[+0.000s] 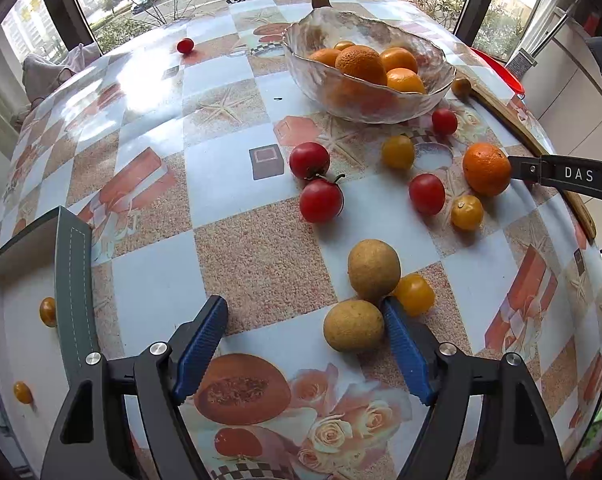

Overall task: Organize fruits
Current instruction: 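Grasp a brown round fruit with the left gripper while the right grasps a red tomato, then carry the red tomato into the white tray with the right gripper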

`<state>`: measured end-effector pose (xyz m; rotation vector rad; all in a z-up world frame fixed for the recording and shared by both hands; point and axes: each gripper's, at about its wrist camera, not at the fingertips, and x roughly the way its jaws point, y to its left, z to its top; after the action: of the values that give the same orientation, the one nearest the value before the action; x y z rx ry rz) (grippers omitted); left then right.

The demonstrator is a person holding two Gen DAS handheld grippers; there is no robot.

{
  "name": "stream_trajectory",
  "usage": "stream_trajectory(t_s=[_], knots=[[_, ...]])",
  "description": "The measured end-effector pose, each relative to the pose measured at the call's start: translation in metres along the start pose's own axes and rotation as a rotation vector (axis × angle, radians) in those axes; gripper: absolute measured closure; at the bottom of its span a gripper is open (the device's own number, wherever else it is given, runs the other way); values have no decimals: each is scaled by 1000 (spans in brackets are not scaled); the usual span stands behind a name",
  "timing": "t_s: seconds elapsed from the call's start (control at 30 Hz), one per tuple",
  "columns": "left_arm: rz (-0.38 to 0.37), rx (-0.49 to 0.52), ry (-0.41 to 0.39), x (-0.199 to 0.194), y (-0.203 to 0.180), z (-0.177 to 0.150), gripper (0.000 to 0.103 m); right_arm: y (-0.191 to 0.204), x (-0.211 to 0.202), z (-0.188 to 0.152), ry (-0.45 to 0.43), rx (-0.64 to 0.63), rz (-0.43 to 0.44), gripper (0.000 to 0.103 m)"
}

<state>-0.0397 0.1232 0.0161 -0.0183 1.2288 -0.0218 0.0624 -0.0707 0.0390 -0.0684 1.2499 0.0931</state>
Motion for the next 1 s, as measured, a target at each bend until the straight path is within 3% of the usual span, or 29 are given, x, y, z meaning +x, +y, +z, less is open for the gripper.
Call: stream_trajectory(t_s=[0.1,0.13,0.3,0.57,1.0], knots=[[0,7,-9,-1,-3,-1,29,2,-1,0,-7,-20,3,80],[-3,10,-12,-2,-4,-2,33,1,-1,-1,-6,-19,9,80],[-33,54,-25,-8,-16,-2,72,-2,-4,-6,13,6,66,80],[-149,34,-6,-15,-12,-11,74,4,-19,-37,56,45,134,80],[-212,12,-23,-38,10,-34,74,41,-43,-80,105,56,195,80]])
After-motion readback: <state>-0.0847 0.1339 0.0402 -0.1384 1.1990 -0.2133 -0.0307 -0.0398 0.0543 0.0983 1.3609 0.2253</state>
